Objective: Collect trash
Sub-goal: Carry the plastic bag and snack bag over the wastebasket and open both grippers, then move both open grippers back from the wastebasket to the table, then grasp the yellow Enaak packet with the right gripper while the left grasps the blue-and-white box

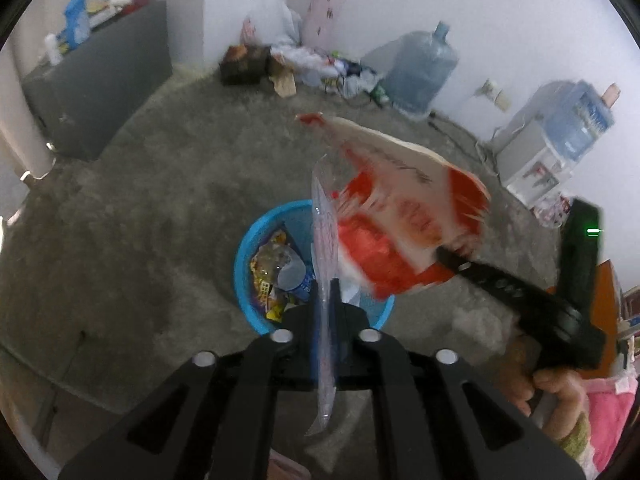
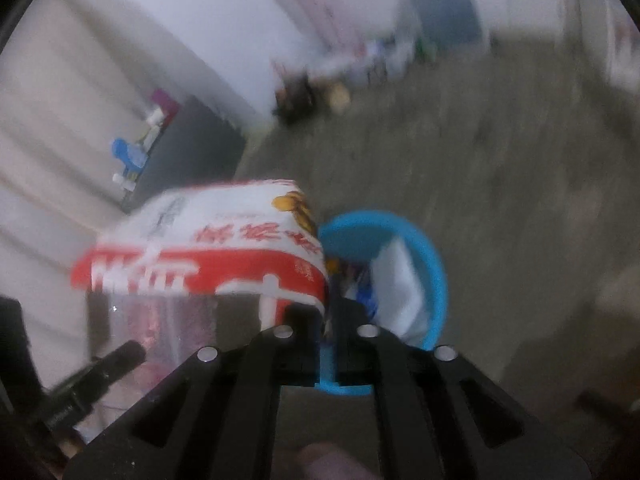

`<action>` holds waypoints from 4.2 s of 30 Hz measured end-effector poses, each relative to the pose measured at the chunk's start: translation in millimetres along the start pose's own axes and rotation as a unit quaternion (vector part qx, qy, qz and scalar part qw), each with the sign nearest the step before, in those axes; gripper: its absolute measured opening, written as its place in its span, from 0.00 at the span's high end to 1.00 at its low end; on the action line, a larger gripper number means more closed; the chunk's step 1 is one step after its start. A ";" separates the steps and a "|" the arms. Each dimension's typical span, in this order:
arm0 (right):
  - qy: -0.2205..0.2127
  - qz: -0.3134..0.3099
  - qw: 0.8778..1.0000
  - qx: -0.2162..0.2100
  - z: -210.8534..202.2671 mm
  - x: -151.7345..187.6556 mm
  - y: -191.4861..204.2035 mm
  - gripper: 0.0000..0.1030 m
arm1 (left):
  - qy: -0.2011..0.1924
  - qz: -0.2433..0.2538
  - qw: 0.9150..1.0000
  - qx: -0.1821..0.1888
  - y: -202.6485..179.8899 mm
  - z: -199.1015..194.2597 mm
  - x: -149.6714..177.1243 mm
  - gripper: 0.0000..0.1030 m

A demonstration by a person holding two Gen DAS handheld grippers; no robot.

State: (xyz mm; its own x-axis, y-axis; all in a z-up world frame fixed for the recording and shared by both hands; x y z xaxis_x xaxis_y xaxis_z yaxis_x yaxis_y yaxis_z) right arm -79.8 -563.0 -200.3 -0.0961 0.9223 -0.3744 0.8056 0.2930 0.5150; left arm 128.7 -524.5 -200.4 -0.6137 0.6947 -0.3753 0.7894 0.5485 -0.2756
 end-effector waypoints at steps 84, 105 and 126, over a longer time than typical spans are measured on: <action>0.123 -0.679 0.719 -0.082 142.7 299.5 556.0 0.71 | -0.238 -0.273 0.886 -0.288 541.9 -347.8 182.2 0.69; 0.144 -0.675 0.720 -0.063 113.9 308.9 514.3 0.73 | -0.204 -0.247 0.909 -0.266 477.3 -334.0 206.4 0.69; 0.137 -0.666 0.730 -0.071 79.5 310.3 466.1 0.73 | -0.260 -0.253 0.908 -0.211 455.2 -370.7 183.5 0.72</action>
State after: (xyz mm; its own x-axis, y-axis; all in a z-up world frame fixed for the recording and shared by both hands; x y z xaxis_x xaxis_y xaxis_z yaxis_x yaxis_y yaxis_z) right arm 312.3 -160.3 -137.7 -0.8682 -0.1939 -0.4568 -0.1756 0.9810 -0.0827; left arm 370.1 25.2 -66.7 -0.7197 0.0508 -0.6924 0.2653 0.9418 -0.2066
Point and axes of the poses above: each gripper's, at about its wrist camera, not at the fingertips, and z roughly the way its jaws point, y to its left, x to its underside, the point moved 10 cm from there along z, roughly the way its jaws point, and after that the axes turned 10 degrees about -z, right-handed, at the moved point
